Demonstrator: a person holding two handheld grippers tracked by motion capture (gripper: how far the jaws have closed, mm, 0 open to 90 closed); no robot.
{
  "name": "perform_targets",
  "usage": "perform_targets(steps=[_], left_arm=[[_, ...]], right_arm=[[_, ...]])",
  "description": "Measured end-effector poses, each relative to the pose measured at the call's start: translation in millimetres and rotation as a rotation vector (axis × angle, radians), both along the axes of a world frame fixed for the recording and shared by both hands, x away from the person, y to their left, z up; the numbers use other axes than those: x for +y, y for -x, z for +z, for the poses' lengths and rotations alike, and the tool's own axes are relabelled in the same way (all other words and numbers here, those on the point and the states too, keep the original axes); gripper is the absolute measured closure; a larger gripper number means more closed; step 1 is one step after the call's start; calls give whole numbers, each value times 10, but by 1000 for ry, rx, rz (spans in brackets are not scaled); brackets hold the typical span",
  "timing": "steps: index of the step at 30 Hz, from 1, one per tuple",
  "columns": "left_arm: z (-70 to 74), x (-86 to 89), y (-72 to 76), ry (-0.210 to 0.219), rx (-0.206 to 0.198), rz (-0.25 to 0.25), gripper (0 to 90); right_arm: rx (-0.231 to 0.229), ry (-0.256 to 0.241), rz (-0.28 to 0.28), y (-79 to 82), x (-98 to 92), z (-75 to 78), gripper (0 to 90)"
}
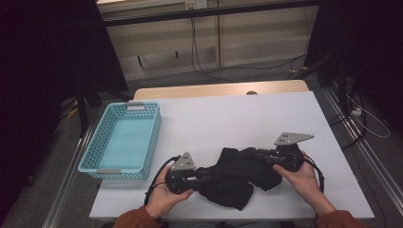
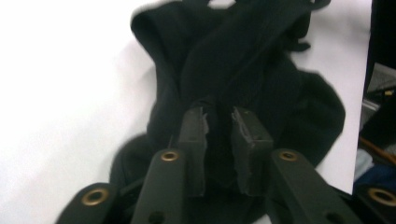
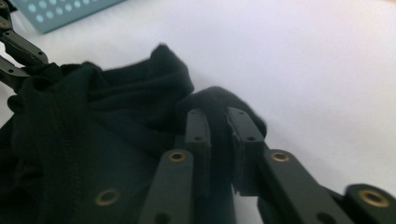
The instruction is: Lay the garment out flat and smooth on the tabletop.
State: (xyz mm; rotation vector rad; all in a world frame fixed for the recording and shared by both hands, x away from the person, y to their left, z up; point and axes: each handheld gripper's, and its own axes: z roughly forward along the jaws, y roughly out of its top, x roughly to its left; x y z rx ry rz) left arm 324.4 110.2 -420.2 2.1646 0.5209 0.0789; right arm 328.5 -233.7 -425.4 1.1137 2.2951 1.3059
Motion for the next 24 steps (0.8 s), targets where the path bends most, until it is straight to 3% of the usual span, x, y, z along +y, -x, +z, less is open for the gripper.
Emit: perform_targets(steps=[3,4,5,6,9,10,11,12,13,15,16,17,19,20,24], left_arm=[[65,-7,-36,17,-11,17,668],[129,-22,-85,41,-18,40,653],[129,-22,-85,41,-18,40,652],[181,-61,-152,69,-17,48,650],[208,-119,-235,72,-33,62,651],[196,-190,-350,78,-22,83,657],[196,-190,-350,78,-22,83,654],[187,-246,-481,97,5,101,650],[187,-246,-481,97,5,101,651],[155,-314,-584,47,-6,117,655],[69,-378,-636,18,13,115,676],[69,-378,-636,18,13,115,676],[-11,-447,-598,-24,19,89,670],[-12,-482,-532,-28,17,59,619],[24,-506,-422,-31,18,10,563]], right_arm=[[-16,-7,-18,12,-15,28,827],[-23,-8,-30,14,-32,31,833],[-23,-8,-30,14,-32,31,833],[-23,-13,-38,11,-44,29,833],[-24,-12,-42,11,-48,26,832],[-26,-9,-39,16,-47,23,832],[-26,-9,-39,16,-47,23,832],[-27,-9,-39,23,-41,25,831],[-27,-9,-39,23,-41,25,831],[-30,-7,-38,28,-42,26,830],[-32,-8,-41,27,-45,25,828],[-32,-8,-41,27,-45,25,828],[-32,-9,-42,30,-50,22,827],[-33,-5,-42,36,-56,20,826],[-35,-7,-49,41,-72,18,822]])
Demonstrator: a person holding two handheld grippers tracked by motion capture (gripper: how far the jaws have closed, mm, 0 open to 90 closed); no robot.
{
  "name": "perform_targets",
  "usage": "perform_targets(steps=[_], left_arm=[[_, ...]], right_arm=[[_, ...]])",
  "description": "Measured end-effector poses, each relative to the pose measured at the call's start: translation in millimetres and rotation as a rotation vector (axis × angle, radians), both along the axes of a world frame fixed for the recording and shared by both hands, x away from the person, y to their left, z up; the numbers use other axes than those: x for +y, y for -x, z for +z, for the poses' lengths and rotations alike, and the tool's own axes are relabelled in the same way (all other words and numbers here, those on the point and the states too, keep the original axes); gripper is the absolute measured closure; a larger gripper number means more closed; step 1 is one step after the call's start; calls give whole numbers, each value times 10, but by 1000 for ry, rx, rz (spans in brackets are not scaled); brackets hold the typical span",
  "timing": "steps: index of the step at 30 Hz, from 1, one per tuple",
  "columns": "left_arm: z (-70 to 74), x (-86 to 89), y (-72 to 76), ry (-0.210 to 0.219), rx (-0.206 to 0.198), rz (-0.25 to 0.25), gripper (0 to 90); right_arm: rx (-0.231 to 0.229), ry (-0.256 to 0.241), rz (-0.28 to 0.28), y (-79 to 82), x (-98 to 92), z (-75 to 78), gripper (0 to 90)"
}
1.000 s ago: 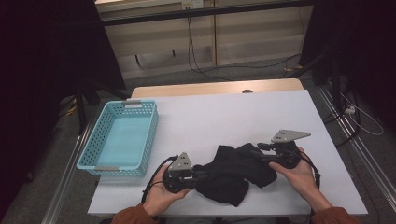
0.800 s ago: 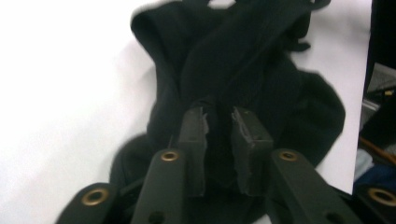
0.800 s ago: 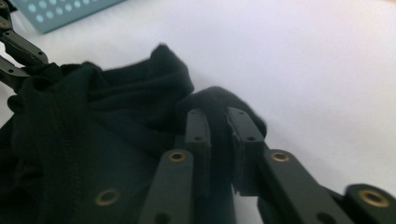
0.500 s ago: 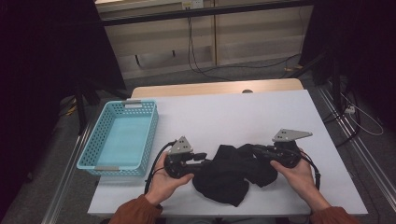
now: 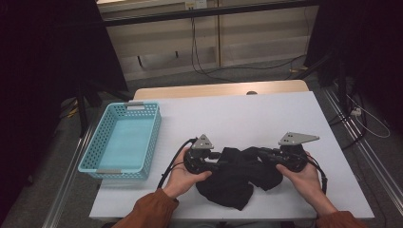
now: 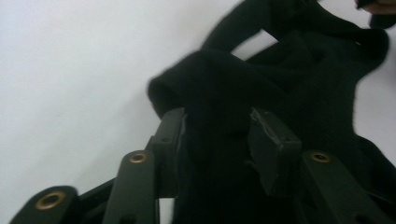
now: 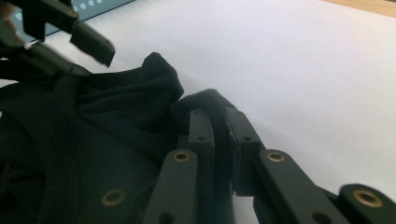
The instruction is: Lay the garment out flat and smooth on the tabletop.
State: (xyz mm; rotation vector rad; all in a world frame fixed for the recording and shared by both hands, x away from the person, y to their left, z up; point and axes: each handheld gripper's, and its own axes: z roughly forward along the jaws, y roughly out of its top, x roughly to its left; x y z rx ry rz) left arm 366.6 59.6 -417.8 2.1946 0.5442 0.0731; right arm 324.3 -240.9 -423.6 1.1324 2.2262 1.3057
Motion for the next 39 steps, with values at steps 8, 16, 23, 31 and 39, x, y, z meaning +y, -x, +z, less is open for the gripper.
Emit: perform_targets(steps=[8,16,23,31,39], left_arm=[[-85,5,148,-25,-1,-41,548],[-34,10,323,-14,-33,-109,548],[-17,37,395,-13,-26,-174,482],[33,148,286,29,-18,-87,493],[28,267,75,86,0,20,524]], right_arm=[[-28,-6,-37,56,-77,34,823],[-113,-67,-181,80,-321,188,837],[-140,-89,-255,70,-456,252,843],[-128,-98,-260,70,-508,220,843],[-155,-99,-267,49,-486,292,845]])
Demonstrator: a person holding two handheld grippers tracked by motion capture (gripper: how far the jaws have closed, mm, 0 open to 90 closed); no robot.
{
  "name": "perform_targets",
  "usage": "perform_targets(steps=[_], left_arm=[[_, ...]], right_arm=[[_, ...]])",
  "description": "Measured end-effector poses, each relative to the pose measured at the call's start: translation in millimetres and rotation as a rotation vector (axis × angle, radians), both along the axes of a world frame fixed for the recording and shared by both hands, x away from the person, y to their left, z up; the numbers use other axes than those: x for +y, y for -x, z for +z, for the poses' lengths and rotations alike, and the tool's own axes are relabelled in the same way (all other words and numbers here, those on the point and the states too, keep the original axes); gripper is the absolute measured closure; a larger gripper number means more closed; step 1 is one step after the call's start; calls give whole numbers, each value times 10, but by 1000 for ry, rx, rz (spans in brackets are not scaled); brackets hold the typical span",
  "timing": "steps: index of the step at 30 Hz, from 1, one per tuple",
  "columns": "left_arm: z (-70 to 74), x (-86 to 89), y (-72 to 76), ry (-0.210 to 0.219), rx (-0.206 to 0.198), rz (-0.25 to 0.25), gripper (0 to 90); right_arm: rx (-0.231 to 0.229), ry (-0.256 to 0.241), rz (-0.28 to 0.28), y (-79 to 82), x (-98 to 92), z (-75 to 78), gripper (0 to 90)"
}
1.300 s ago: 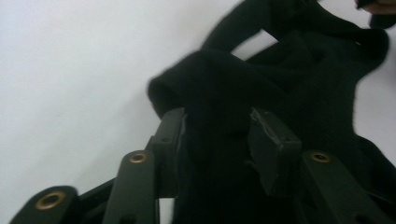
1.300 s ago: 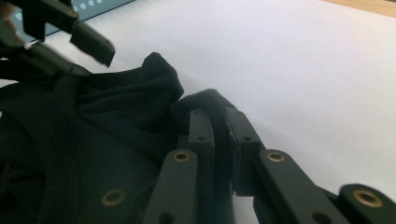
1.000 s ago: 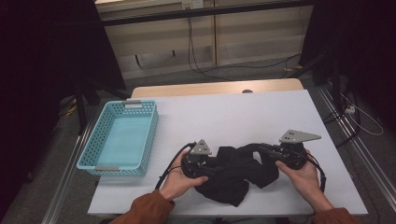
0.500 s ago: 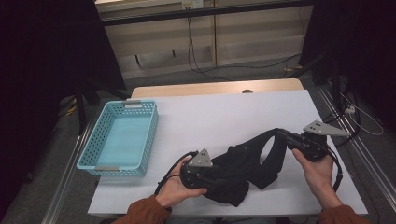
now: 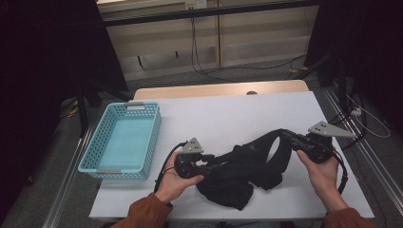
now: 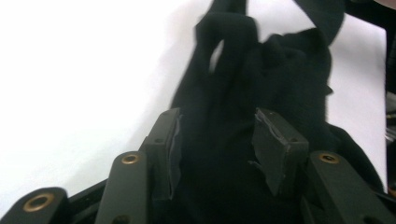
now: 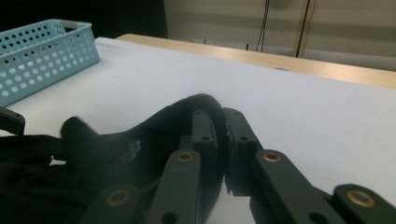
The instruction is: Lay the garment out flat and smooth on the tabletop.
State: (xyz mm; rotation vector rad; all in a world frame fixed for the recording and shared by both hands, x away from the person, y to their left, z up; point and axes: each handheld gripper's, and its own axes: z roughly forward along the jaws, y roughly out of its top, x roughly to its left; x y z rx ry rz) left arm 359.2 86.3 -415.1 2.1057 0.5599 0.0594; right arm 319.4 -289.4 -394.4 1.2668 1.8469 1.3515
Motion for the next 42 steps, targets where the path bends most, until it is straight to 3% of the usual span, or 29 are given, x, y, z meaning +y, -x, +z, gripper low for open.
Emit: perform_targets(steps=[3,9,13,18,19,20,21,22,23,25,28,29,30,31,32,33,36,37,38,39,42], left_arm=[[-3,76,-89,20,6,59,539],[-49,167,-238,39,45,136,558],[-113,72,-292,10,60,130,565],[-121,-57,-279,-1,50,99,565],[-118,-106,-236,-24,32,66,566],[-118,-106,-236,-24,32,66,567],[-141,-150,-183,-61,18,27,567],[-141,-150,-183,-61,18,27,569],[-183,-191,-155,-118,0,17,569],[-228,-208,-171,-137,4,24,558],[-249,-184,-223,-114,37,40,551],[-228,-136,-265,-80,64,54,551],[-203,-107,-281,-61,66,68,556],[-139,-13,-335,-11,87,102,575],[-139,-13,-335,-11,87,102,597],[-122,64,-385,-14,76,142,624],[-176,83,-418,-40,97,138,641],[-240,27,-405,-80,99,106,637],[-240,27,-405,-80,99,106,628],[-274,-46,-376,-93,106,71,600],[-280,-90,-357,-99,102,61,567]], right_arm=[[-15,-15,-5,-45,-27,58,845],[-2,-2,4,-66,4,11,845],[7,1,10,-74,21,-5,845],[15,7,19,-84,37,-34,843],[19,14,24,-86,47,-45,843],[19,14,24,-86,47,-45,843],[25,16,31,-90,56,-59,842],[25,16,31,-90,56,-59,842],[30,20,33,-93,66,-77,840],[37,26,38,-95,78,-89,840],[37,27,39,-95,88,-93,839],[38,28,40,-95,91,-93,839],[39,29,42,-95,95,-94,839],[39,31,43,-98,96,-99,839],[39,31,43,-98,96,-99,839],[43,33,43,-104,93,-107,839],[44,32,42,-109,96,-112,838],[44,38,43,-109,99,-114,837],[45,38,44,-108,100,-114,836],[45,39,45,-106,102,-113,836],[45,39,46,-105,104,-115,836]])
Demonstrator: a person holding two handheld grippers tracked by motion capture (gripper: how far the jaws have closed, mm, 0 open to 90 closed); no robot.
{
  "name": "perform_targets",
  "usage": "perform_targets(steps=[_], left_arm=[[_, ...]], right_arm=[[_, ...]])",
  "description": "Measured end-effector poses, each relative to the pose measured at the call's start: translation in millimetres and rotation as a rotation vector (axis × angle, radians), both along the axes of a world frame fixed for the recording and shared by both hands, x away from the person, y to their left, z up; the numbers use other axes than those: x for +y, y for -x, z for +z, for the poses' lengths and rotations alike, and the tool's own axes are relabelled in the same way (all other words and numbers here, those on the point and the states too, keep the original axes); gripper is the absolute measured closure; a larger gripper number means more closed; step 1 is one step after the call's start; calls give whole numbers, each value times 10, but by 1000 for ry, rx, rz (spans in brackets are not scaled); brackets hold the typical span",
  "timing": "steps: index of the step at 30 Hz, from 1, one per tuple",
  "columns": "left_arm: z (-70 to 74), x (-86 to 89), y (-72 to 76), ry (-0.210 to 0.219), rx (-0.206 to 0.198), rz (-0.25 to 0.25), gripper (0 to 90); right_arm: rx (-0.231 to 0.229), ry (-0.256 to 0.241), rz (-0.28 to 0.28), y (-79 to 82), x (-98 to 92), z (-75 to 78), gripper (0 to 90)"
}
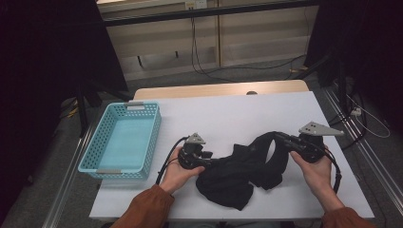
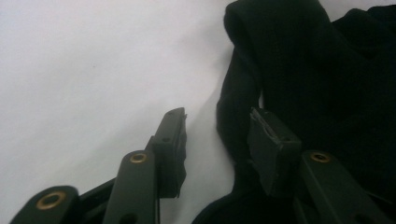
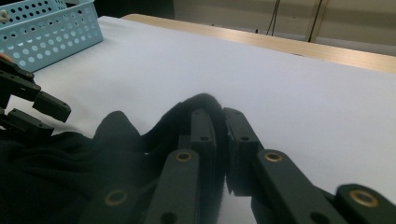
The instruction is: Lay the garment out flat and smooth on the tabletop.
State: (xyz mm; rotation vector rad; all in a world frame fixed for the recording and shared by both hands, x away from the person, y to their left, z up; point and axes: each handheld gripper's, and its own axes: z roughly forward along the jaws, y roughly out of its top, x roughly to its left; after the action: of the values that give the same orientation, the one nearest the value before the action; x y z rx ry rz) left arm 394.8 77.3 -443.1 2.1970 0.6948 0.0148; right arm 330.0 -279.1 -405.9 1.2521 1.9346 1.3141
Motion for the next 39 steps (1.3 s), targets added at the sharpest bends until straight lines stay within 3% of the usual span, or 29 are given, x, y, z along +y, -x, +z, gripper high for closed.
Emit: perform_targets(steps=[3,6,7,10,11,13,14,16,17,18,19,20,21,24,25,32,39], left_arm=[[74,25,-26,56,-4,40,567],[47,-10,-39,33,-10,13,593],[18,-43,-30,0,-18,3,600],[-63,-151,7,-27,-1,-51,610],[-100,-212,47,-66,-19,-64,653],[-84,-230,61,-79,-21,-62,722],[-83,-220,59,-69,-13,-69,841],[-87,-214,55,-64,-11,-64,885],[-67,-177,18,-23,17,-59,888],[-67,-177,18,-23,17,-59,889],[0,-99,-30,46,41,-30,890],[0,-99,-30,46,41,-30,890],[92,14,-91,123,62,1,890],[172,107,-142,153,40,40,890],[230,180,-180,186,27,67,890],[375,234,-223,231,-28,113,890],[644,281,-314,273,-88,149,890]], right_arm=[[3,-1,0,-1,3,-10,836],[8,3,4,-8,5,-21,836],[7,3,5,-12,9,-22,836],[7,4,5,-11,15,-23,836],[11,2,5,-11,20,-27,836],[14,7,9,-17,21,-34,836],[12,8,10,-21,24,-37,836],[15,6,12,-19,33,-37,836],[14,6,14,-17,34,-35,837],[14,6,14,-17,34,-35,837],[10,1,14,-13,31,-24,838],[10,1,14,-13,31,-24,838],[7,-2,10,-19,24,-15,838],[3,0,11,-34,16,-5,838],[2,-2,10,-45,23,9,839],[-18,-13,21,-99,50,70,837],[-62,-44,23,-220,65,237,838]])
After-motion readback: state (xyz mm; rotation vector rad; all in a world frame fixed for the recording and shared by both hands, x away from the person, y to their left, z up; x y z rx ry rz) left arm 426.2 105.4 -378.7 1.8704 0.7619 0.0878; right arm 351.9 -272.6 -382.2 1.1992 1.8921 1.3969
